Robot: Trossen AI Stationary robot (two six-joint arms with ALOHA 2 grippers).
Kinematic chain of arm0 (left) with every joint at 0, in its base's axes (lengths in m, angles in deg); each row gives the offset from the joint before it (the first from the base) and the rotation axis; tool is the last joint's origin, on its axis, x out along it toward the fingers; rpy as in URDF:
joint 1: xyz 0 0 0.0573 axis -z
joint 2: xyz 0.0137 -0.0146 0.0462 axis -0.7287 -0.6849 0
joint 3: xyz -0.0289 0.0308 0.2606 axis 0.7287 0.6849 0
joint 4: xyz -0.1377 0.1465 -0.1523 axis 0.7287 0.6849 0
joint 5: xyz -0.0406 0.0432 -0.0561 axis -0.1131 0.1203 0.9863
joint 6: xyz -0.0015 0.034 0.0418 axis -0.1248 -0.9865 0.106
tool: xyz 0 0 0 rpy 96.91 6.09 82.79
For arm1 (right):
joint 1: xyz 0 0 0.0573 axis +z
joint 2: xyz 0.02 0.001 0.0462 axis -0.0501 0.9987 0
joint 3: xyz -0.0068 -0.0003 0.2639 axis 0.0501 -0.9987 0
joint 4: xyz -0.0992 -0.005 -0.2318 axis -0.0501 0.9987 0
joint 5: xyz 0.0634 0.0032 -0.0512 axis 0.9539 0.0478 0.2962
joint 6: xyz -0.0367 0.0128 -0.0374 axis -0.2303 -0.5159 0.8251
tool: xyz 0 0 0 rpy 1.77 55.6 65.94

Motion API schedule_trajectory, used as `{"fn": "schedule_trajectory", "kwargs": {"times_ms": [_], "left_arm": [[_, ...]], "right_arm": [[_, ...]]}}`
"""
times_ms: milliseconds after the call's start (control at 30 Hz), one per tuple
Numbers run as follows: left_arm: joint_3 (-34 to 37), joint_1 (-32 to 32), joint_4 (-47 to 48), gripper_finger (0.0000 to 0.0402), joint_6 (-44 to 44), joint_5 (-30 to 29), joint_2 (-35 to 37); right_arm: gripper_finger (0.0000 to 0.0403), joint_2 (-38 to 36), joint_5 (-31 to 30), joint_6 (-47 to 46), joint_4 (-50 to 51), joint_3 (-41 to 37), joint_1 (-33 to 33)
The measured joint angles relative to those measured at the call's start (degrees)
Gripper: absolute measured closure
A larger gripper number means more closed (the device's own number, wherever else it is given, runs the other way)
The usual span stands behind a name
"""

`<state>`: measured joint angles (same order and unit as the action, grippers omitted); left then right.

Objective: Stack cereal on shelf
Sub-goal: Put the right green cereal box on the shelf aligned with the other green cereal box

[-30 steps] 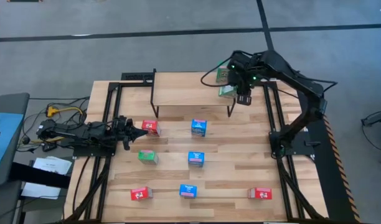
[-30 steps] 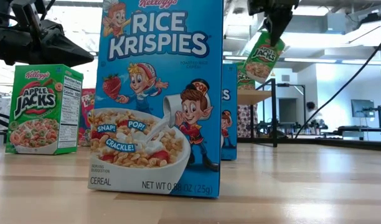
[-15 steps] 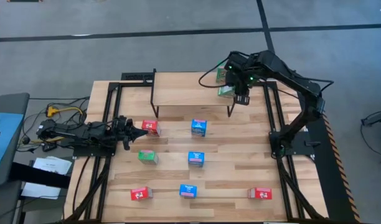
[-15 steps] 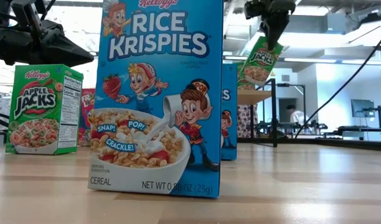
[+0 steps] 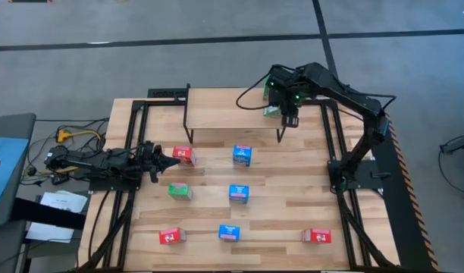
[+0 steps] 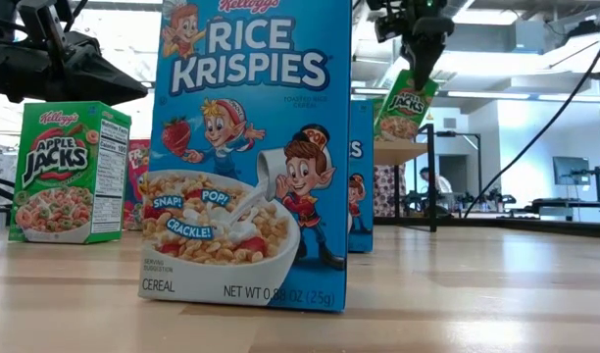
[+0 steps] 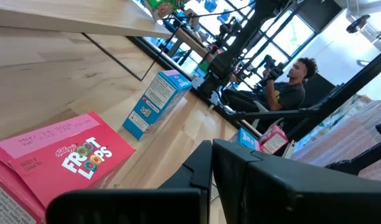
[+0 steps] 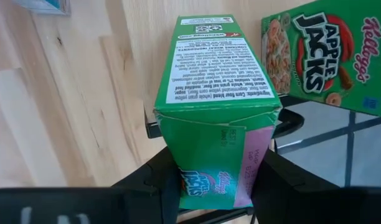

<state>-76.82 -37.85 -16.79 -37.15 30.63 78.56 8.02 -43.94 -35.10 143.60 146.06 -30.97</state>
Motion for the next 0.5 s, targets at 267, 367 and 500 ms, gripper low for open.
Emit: {"fn": "schedule_trajectory", "kwargs": {"times_ms": [267,367,500], "left_arm": [[-0.01,0.00,0.00,0.0401,0.14,0.00,0.01],[0.00,0.00,0.00,0.0401,0.21,0.00,0.02],[-0.02,-0.02,0.00,0.0401,0.21,0.00,0.02]], "right_arm": [[0.0229,-0.04,-0.02,1.33,0.19,0.13,0.45],[0.0220,0.19,0.11,1.52,0.25,0.99,0.37],[0.0201,0.28,0.08,1.66,-0.39,1.25,0.35]]}}
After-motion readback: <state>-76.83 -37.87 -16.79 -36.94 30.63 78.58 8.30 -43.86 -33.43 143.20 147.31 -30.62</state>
